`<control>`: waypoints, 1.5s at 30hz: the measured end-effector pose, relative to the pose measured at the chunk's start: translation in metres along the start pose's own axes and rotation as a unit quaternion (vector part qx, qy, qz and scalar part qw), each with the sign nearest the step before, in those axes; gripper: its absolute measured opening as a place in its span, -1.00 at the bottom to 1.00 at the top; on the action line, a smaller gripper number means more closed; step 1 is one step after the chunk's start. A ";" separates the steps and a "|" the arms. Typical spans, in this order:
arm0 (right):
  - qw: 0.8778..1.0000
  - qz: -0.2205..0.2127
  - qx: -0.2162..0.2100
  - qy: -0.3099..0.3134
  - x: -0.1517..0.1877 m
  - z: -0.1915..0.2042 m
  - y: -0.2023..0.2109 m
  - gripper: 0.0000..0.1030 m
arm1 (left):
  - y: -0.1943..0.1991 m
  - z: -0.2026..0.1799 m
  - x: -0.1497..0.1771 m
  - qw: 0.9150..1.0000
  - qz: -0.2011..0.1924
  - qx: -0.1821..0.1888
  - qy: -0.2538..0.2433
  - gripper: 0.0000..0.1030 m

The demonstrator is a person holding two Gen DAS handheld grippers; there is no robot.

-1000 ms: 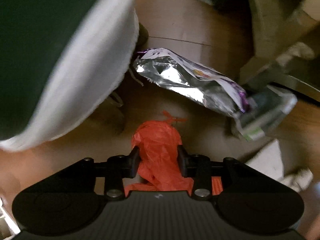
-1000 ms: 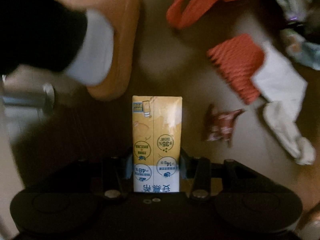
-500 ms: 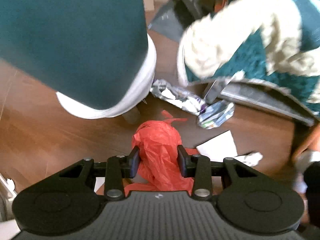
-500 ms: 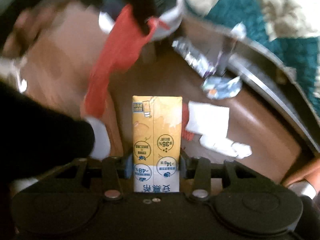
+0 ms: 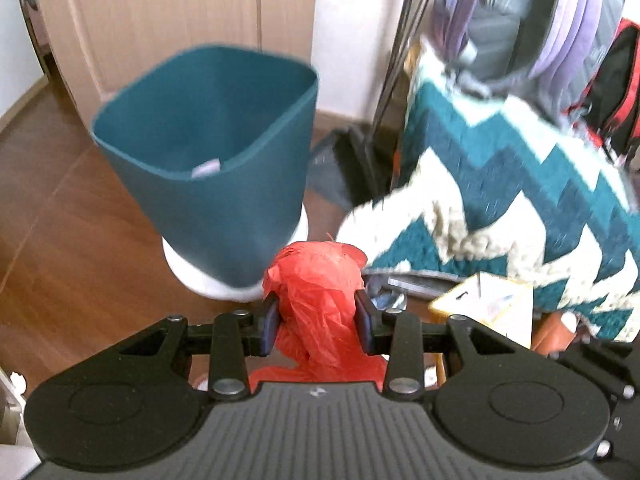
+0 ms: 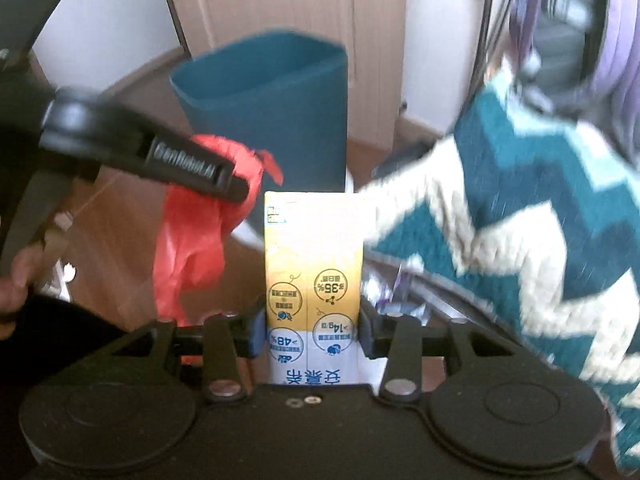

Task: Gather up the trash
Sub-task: 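Carry the orange bag and yellow carton with both tools over the wastebasket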

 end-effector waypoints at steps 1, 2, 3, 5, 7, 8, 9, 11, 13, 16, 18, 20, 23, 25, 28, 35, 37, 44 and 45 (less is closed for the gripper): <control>1.000 -0.009 0.003 0.003 -0.010 0.001 0.005 -0.18 | 0.010 0.001 -0.005 1.000 -0.008 0.004 0.002 -0.27; 1.000 -0.019 0.006 0.006 -0.021 0.001 0.011 -0.18 | 0.018 0.003 -0.010 1.000 -0.018 0.006 0.003 -0.27; 1.000 -0.028 0.010 0.009 -0.030 0.002 0.016 -0.18 | 0.024 0.004 -0.015 1.000 -0.027 0.007 0.003 -0.27; 0.999 -0.046 0.016 0.016 -0.051 0.002 0.025 -0.18 | 0.038 0.007 -0.027 0.999 -0.045 0.009 0.001 -0.27; 0.997 -0.063 0.022 0.024 -0.074 0.002 0.031 -0.18 | 0.043 0.012 -0.038 0.998 -0.058 0.012 0.002 -0.27; 0.997 -0.071 0.026 0.028 -0.087 0.002 0.034 -0.18 | 0.048 0.014 -0.046 0.998 -0.064 0.014 0.004 -0.27; 0.996 -0.078 0.028 0.030 -0.098 0.004 0.035 -0.18 | 0.050 0.016 -0.051 0.997 -0.070 0.016 0.006 -0.27; 0.995 -0.092 0.030 0.033 -0.122 0.004 0.036 -0.18 | 0.056 0.021 -0.067 0.996 -0.083 0.017 0.007 -0.27; 0.994 -0.100 0.032 0.042 -0.141 0.007 0.034 -0.18 | 0.060 0.030 -0.083 0.995 -0.097 0.015 0.014 -0.26; 0.992 -0.110 0.032 0.050 -0.170 0.010 0.025 -0.18 | 0.062 0.045 -0.110 0.993 -0.112 0.013 0.025 -0.26; 0.991 -0.117 0.033 0.053 -0.190 0.011 0.016 -0.18 | 0.062 0.057 -0.126 0.992 -0.119 0.010 0.033 -0.26; 0.991 -0.120 0.031 0.054 -0.207 0.011 0.006 -0.18 | 0.060 0.073 -0.146 0.991 -0.126 0.007 0.045 -0.26; 0.991 -0.119 0.031 0.057 -0.228 0.011 -0.014 -0.18 | 0.050 0.093 -0.172 0.989 -0.135 -0.002 0.057 -0.26; 0.991 -0.119 0.032 0.055 -0.240 0.011 -0.027 -0.18 | 0.041 0.105 -0.184 0.989 -0.138 -0.008 0.061 -0.25; 0.991 -0.119 0.028 0.048 -0.257 0.011 -0.048 -0.17 | 0.019 0.119 -0.200 0.989 -0.131 -0.017 0.063 -0.25; 0.995 -0.087 0.027 0.048 -0.268 0.004 -0.114 -0.17 | -0.044 0.132 -0.220 0.992 -0.102 -0.021 0.066 -0.25; 0.996 -0.076 0.025 0.046 -0.265 0.001 -0.131 -0.17 | -0.061 0.134 -0.220 0.993 -0.092 -0.022 0.068 -0.25; 0.998 -0.044 0.013 0.045 -0.245 -0.003 -0.165 -0.16 | -0.112 0.135 -0.206 0.996 -0.058 -0.023 0.068 -0.24; 0.998 -0.041 0.013 0.047 -0.241 -0.003 -0.168 -0.15 | -0.118 0.134 -0.203 0.996 -0.053 -0.023 0.069 -0.24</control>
Point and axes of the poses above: each gripper's, at about its wrist camera, not at the fingertips, and y roughly against the way its jaws point, z to its left, x to its underside, the point moved 9 cm from there along -y, roughly the way its jaws point, and after that the axes turned 10 degrees about y, right-handed, at the moved point
